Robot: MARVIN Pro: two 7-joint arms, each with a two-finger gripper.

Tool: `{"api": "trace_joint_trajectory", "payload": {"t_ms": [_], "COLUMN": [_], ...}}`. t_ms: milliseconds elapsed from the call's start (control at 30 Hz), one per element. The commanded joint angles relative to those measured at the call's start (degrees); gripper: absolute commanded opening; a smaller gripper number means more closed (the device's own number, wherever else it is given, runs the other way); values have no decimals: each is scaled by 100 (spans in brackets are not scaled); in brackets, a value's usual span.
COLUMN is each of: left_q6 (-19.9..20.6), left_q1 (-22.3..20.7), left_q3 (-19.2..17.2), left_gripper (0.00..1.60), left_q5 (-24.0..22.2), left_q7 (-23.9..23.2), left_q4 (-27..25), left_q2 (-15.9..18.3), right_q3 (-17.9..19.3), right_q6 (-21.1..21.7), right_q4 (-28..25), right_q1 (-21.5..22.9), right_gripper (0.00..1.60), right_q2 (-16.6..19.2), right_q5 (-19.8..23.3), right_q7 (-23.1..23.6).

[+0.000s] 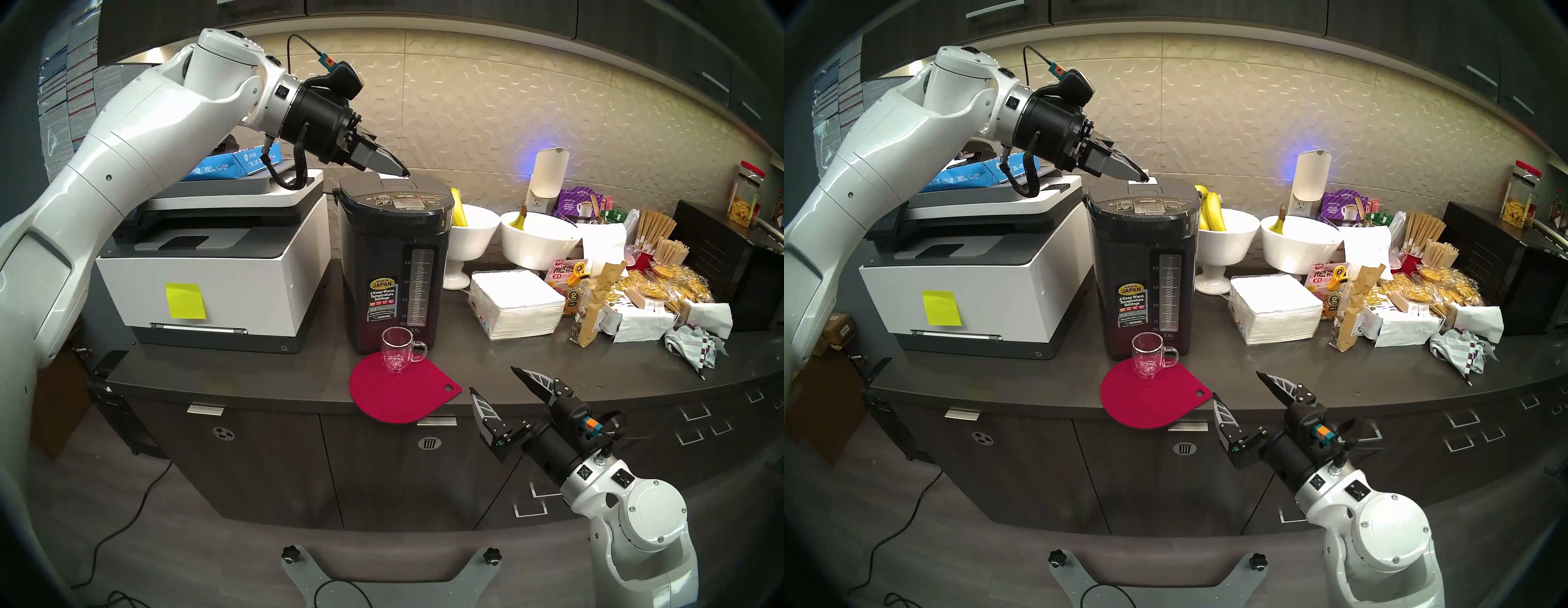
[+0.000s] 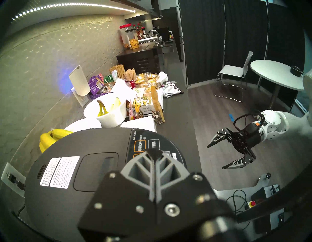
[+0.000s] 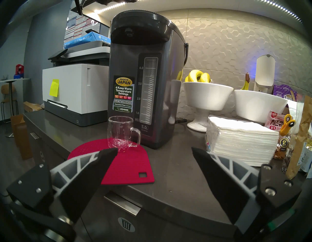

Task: Press the water dispenser button and fill the cup

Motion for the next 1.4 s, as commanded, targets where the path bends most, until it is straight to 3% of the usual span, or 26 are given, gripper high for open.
{"api": "trace_joint_trajectory", "payload": {"t_ms": [0, 200, 667, 1100, 1367], "left_q6": [-98, -88, -281, -498, -710], "left_q1": [-130, -134, -475, -513, -473], "left_q3": [-17, 40, 300, 322, 382], "left_gripper": [0, 0, 0, 0, 0], "left_q5": [-103, -114, 62, 60, 54], "left_q7": [-501, -421, -451, -733, -756], "left_q4": [-68, -183, 713, 901, 1229], "left_q2": [151, 139, -446, -329, -627], "right_q3": [-11, -11, -11, -10, -10], "right_q6": [-16, -15, -17, -16, -15], "right_q4": [-139, -140, -137, -139, -140], "right_q1": [16, 15, 17, 16, 16], "right_gripper": [160, 160, 160, 160, 160], "right_q2": [10, 10, 8, 7, 6], "right_q5": [-13, -14, -13, -14, -16], "right_q7": [5, 5, 7, 8, 8]}}
